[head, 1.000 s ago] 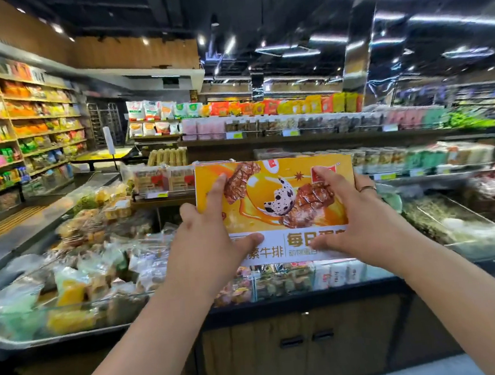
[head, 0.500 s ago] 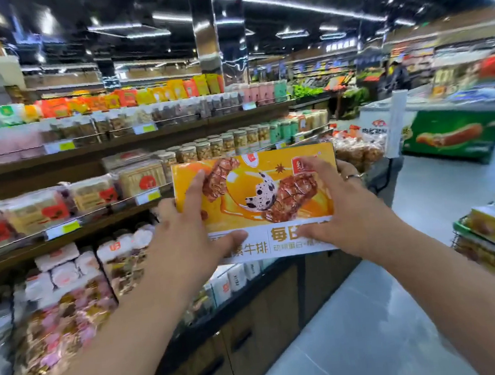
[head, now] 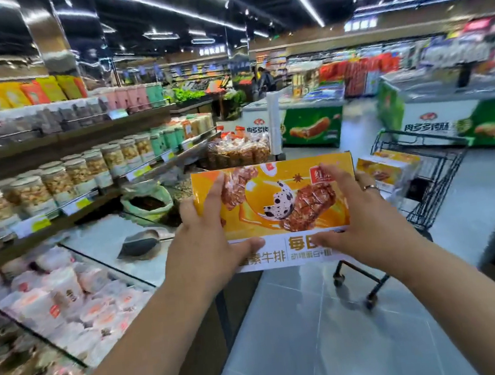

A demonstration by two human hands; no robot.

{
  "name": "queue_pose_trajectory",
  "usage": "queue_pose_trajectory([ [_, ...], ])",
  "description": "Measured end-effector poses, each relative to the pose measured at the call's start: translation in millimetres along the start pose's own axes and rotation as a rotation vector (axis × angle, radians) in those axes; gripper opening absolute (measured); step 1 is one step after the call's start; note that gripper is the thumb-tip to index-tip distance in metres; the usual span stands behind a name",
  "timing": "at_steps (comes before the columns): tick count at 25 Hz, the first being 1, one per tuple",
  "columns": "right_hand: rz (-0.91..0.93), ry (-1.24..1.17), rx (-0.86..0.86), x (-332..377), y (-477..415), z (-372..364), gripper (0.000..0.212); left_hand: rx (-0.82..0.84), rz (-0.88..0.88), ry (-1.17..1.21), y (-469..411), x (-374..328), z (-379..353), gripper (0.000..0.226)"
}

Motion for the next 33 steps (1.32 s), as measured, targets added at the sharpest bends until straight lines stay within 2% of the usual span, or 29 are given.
queue_pose_trajectory([
  [6, -0.069, 0.009, -0.060, -83, -67, 14, 0.108, 0.028, -0.074, 0.024, -81, -61, -66, 0.114],
  [14, -0.145, 0.023, -0.060, -182, -174, 26, 0.108, 0.135, -0.079, 0.077, -193, -126, -159, 0.115],
  [22, -0.311, 0.058, -0.099, -257, -278, -12, 0.115, 0.275, -0.136, 0.113, -309, -137, -265, 0.114],
  [28, -0.482, 0.062, -0.161, -291, -362, -39, 0.122, 0.376, -0.258, 0.168, -419, -138, -333, 0.117],
  [33, -0.651, 0.084, -0.178, -320, -412, -51, 0.125, 0.442, -0.342, 0.086, -495, -155, -375, 0.112],
])
Point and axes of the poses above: each hand's wrist, its own y-axis away from the middle knuckle, its own z-axis out of the back of the hand, x = y × z, the point moved 2 cm from there along -y, towards the middle knuckle, and after that the axes turned 2 degrees about -z, right-handed, at the moved point
